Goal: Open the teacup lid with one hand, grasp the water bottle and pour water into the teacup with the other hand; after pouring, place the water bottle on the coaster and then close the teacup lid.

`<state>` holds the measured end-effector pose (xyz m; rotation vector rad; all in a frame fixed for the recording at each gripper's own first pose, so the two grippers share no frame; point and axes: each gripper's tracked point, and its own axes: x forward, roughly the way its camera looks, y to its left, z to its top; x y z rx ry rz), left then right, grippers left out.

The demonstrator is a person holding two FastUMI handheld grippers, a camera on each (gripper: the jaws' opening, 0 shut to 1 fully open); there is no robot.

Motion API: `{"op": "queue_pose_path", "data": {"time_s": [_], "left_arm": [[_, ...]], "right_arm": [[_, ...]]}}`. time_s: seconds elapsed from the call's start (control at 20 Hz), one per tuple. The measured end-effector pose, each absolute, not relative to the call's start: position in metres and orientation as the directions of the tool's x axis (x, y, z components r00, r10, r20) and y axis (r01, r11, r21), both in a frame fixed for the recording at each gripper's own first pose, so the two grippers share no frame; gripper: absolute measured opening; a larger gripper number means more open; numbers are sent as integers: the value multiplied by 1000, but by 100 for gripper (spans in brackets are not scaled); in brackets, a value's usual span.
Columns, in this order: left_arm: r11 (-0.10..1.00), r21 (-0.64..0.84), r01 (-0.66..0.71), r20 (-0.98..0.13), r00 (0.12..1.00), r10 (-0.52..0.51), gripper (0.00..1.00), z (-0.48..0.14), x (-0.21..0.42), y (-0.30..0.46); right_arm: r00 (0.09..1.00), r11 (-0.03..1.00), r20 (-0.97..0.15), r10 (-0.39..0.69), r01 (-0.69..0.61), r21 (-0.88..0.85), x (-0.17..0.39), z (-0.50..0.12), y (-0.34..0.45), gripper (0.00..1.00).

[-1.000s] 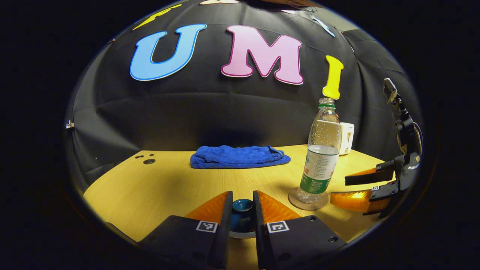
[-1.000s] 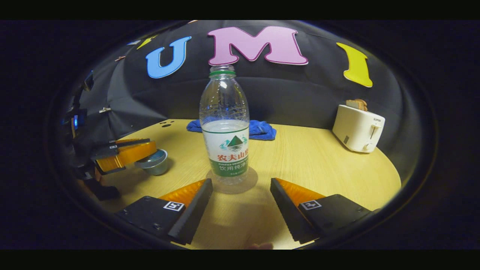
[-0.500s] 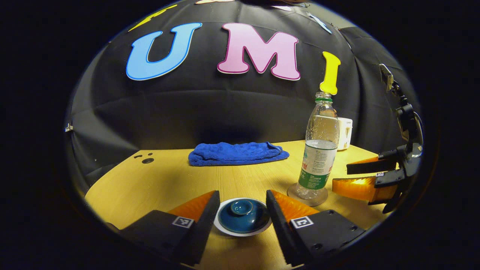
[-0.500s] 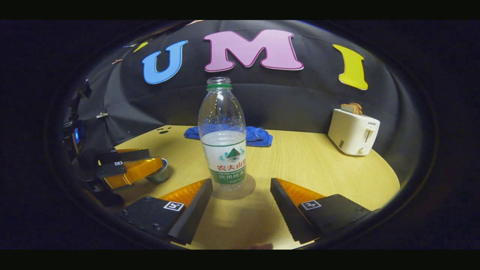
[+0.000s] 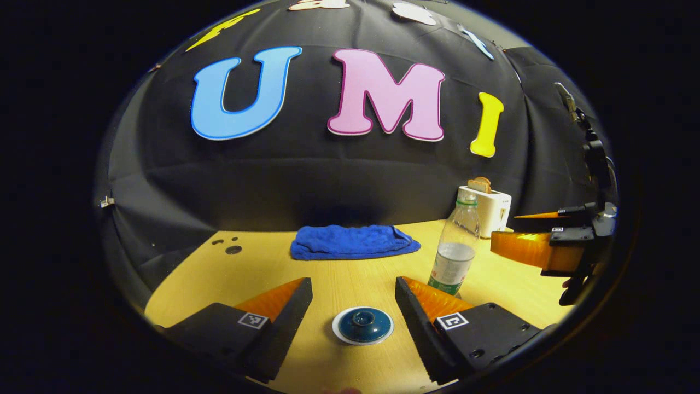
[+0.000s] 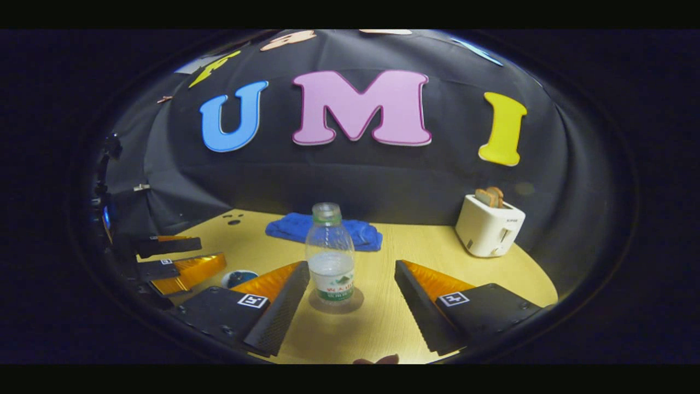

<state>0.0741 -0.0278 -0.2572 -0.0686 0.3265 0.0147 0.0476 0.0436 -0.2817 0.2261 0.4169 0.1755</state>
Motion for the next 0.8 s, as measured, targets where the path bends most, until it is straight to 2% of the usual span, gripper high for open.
{"op": "queue_pose_path", "data": {"time_s": [0.2, 0.65, 0.7, 0.8], "left_arm": [[995, -93, -24, -311, 950, -6, 96, -198, 64, -26], [998, -70, 3, -176, 984, -15, 96, -77, 60, -17], [998, -63, 4, -167, 986, -14, 96, -69, 58, -17], [999, -48, 6, -152, 988, -14, 95, -56, 53, -17]], "right_arm": [[918, 965, -349, 188, -106, 241, 49, -223, 33, 96], [963, 968, -210, 168, -120, 222, 45, -107, 15, 96], [965, 967, -204, 164, -117, 225, 43, -101, 13, 92], [970, 968, -192, 149, -104, 227, 39, -89, 6, 96]]}}
